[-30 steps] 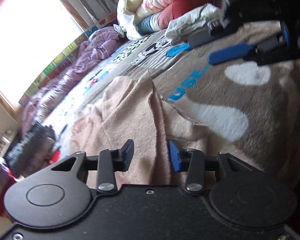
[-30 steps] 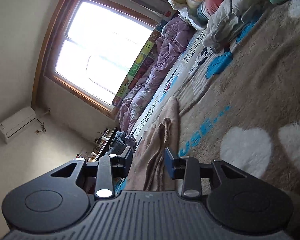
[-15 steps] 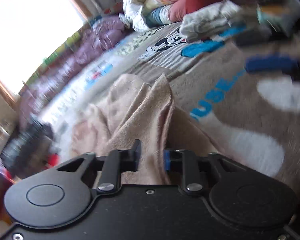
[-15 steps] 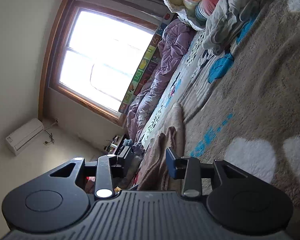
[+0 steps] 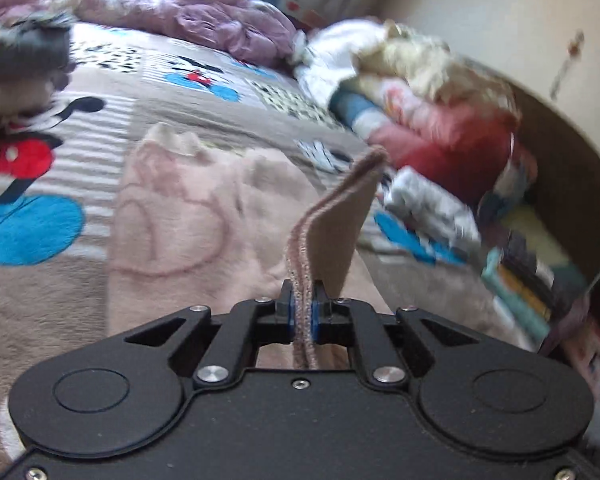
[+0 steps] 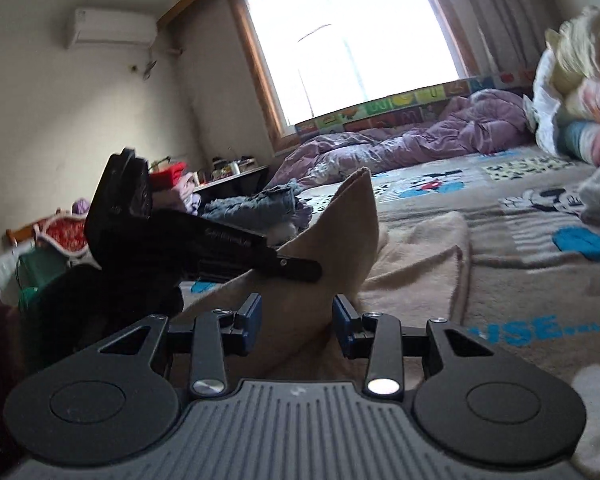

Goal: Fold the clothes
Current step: 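Pinch the sweater edge with the left gripper and lift it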

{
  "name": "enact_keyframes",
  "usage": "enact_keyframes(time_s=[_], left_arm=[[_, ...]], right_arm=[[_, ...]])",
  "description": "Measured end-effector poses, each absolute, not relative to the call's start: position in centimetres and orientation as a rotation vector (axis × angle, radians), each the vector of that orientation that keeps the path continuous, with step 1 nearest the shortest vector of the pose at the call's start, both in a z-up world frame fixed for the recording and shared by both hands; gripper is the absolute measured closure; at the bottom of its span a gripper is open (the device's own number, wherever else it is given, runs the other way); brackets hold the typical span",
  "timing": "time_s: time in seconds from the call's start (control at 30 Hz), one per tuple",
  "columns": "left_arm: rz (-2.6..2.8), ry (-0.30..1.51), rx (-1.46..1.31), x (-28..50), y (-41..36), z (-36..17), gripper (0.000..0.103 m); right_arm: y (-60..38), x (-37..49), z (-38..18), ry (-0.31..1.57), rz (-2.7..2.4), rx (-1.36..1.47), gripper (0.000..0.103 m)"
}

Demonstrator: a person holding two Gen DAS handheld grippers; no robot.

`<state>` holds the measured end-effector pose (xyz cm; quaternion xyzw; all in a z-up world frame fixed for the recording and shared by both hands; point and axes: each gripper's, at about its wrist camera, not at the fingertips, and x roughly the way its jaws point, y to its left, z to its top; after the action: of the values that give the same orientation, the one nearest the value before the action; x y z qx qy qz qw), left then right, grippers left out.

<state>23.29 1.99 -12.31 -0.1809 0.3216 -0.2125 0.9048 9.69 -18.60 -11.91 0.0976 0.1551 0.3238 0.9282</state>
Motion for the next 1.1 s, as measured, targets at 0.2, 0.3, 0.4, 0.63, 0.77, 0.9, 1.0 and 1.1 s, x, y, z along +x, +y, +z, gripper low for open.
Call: enact_keyframes(time_s=[0.2, 0.3, 0.4, 0.63, 0.77, 0.9, 1.0, 1.1], left_arm=[[-0.451, 0.661, -0.509, 24.1, 6.1, -13.1, 0.097], [-0.46, 0.669, -0.531, 24.9, 7.4, -13.6, 0.097], [-0.467, 0.698, -0.566, 25.2, 8.6, -14.4, 0.097], [-0.471, 0.724, -0.624, 25.0, 9.2, -15.1, 0.097], [-0.485, 0.721, -0.637, 25.1, 9.4, -15.0, 0.097], [-0.475, 0.715, -0.637, 25.0, 9.9, -15.0, 0.097], [-0.467, 0.704, -0.64, 25.1, 10.1, -15.2, 0.097], [-0.467, 0.684, -0.649, 25.2, 10.2, -15.2, 0.097]], right_arm=[[-13.7, 9.1, -11.5, 0.33, 0.702, 0.045, 0.064], [-12.2, 8.8, -11.3, 0.336, 0.705, -0.015, 0.064], [-11.0, 8.6, -11.3, 0.339, 0.721, -0.056, 0.064], [-8.7, 7.0, -10.7, 0.303, 0.815, -0.131, 0.063], [-6.5, 5.3, -11.2, 0.312, 0.8, -0.32, 0.06], [-4.9, 3.7, -12.6, 0.356, 0.723, -0.503, 0.061], [-5.0, 2.4, -12.8, 0.334, 0.711, -0.52, 0.061], [-5.3, 1.7, -12.8, 0.312, 0.701, -0.514, 0.058]])
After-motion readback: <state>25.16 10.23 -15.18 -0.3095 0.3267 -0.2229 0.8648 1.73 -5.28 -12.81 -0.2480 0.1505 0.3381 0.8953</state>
